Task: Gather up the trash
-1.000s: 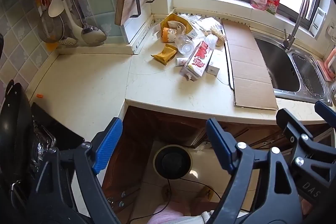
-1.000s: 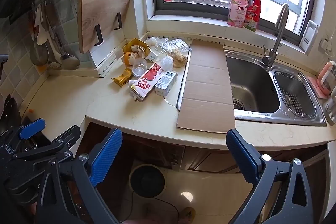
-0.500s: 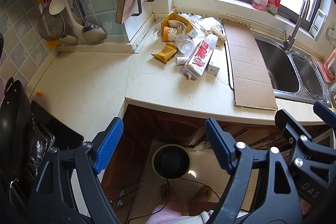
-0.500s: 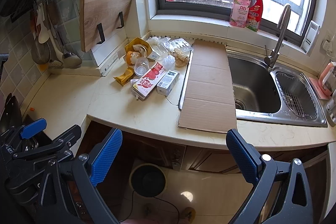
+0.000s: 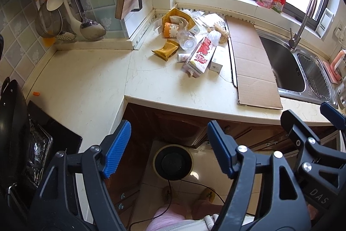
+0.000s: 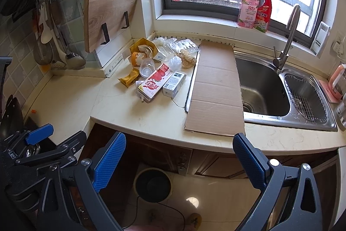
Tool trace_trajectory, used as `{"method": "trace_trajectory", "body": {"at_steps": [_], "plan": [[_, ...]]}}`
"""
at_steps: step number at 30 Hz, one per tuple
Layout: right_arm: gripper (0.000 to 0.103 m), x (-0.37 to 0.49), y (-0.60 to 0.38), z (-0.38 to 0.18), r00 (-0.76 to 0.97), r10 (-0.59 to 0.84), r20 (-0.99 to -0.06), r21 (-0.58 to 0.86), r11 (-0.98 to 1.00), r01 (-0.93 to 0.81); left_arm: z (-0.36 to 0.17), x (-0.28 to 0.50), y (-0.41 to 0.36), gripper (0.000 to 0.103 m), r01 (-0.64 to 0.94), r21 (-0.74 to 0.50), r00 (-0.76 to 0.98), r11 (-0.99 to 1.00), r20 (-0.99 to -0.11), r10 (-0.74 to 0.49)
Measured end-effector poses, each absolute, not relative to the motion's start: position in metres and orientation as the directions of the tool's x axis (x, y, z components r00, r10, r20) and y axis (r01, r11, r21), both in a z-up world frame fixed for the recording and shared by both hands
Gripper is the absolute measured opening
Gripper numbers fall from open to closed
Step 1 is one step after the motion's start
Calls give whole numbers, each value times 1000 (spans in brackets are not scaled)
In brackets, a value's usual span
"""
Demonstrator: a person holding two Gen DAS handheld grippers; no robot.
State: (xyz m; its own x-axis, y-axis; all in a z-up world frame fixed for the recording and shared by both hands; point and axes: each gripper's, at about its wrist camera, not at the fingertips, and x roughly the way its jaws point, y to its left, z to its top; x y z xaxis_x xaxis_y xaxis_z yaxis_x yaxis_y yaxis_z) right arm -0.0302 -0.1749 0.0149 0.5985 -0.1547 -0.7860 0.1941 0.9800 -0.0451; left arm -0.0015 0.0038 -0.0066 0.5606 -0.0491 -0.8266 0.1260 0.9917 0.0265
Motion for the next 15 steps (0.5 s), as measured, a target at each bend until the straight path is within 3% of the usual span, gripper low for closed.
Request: {"method": "trace_trajectory", "body": {"at_steps": [15], "plan": [[100, -30, -166, 15, 599, -147, -787, -40, 981, 189, -6, 0, 8, 71, 144, 16, 549, 989, -833, -67]]}}
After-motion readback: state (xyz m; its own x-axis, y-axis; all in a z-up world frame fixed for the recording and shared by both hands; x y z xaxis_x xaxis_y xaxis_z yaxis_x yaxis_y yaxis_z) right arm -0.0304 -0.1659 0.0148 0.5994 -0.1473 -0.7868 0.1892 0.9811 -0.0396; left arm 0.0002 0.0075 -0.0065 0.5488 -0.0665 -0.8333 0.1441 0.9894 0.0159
